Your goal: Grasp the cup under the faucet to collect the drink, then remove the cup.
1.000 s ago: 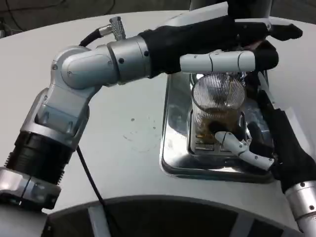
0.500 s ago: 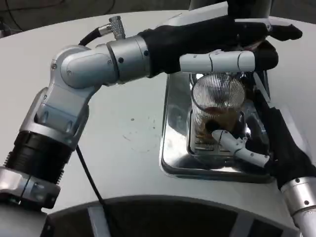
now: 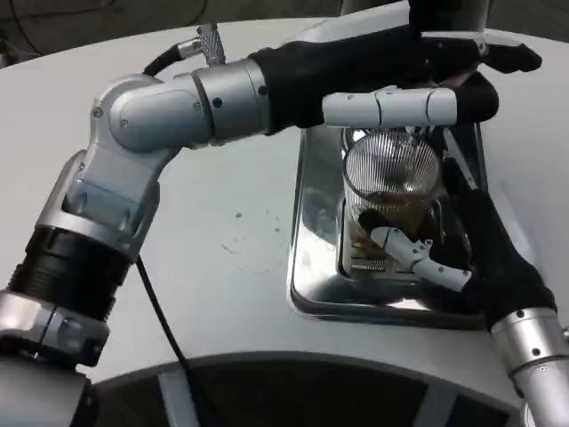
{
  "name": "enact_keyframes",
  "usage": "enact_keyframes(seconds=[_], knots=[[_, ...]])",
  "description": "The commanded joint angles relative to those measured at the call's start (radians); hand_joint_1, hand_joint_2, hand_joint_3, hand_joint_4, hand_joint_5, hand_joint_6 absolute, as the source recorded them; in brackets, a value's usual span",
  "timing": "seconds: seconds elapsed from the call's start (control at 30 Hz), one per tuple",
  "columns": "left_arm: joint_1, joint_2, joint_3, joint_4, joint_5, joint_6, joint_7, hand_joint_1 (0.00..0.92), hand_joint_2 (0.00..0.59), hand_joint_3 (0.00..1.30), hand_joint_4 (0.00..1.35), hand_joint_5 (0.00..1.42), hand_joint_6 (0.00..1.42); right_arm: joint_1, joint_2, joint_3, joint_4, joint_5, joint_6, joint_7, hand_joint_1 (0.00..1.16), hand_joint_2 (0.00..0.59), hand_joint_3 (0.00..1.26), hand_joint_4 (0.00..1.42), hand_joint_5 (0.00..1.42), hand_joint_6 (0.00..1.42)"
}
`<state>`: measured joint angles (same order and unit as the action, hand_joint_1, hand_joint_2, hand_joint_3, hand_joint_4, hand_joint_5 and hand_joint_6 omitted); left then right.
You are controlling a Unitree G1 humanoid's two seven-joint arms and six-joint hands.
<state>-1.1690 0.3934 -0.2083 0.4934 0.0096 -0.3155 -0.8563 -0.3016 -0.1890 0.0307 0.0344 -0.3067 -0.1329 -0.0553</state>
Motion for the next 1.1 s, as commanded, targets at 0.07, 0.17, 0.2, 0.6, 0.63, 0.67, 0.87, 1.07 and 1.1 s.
enact_keyframes(seconds=[0.07,0.17,0.2,0.6,0.63,0.67,0.87,1.07,1.1], knots=[[-0.001,0.006,-0.024,0.041,0.034,-0.011,-0.029,0.000,0.103,0.15,0.08,0.16,0.17,-0.012,0.010,0.005,0.039,0.023,-0.037,-0.005,0.63,0.221,0.00,0.04,0.09,0.00],[-0.005,0.003,-0.028,0.053,0.036,-0.017,-0.028,0.000,0.103,0.15,0.08,0.16,0.17,-0.022,0.008,0.004,0.058,0.032,-0.051,-0.003,0.63,0.221,0.00,0.04,0.09,0.00],[-0.006,0.002,-0.029,0.056,0.037,-0.018,-0.028,0.000,0.103,0.15,0.08,0.16,0.17,-0.024,0.007,0.004,0.063,0.034,-0.054,-0.003,0.63,0.221,0.00,0.04,0.09,0.00],[-0.020,0.000,-0.033,0.078,0.042,-0.031,-0.024,0.000,0.108,0.15,0.08,0.16,0.17,-0.042,0.020,0.006,0.097,0.042,-0.062,-0.010,0.63,0.221,0.00,0.04,0.09,0.00],[-0.021,0.000,-0.033,0.079,0.043,-0.032,-0.024,0.000,0.109,0.15,0.08,0.16,0.17,-0.044,0.022,0.006,0.101,0.043,-0.062,-0.010,0.63,0.221,0.00,0.04,0.09,0.00],[-0.022,0.001,-0.033,0.081,0.043,-0.032,-0.024,0.000,0.110,0.15,0.08,0.16,0.18,-0.047,0.026,0.007,0.104,0.042,-0.062,-0.012,0.63,0.221,0.00,0.04,0.09,0.00],[-0.021,0.006,-0.033,0.085,0.045,-0.036,-0.026,0.000,0.113,0.15,0.08,0.16,0.18,-0.057,0.044,0.010,0.122,0.040,-0.055,-0.024,0.63,0.221,0.00,0.04,0.09,0.00],[-0.020,0.010,-0.031,0.087,0.044,-0.036,-0.027,0.000,0.113,0.15,0.08,0.16,0.18,-0.063,0.058,0.020,0.133,0.019,-0.048,-0.054,0.64,0.232,0.00,0.08,0.10,0.00],[-0.020,0.011,-0.030,0.087,0.044,-0.037,-0.027,0.000,0.113,0.15,0.08,0.16,0.18,-0.061,0.061,0.022,0.133,0.017,-0.047,-0.060,0.64,0.233,0.00,0.09,0.11,0.00]])
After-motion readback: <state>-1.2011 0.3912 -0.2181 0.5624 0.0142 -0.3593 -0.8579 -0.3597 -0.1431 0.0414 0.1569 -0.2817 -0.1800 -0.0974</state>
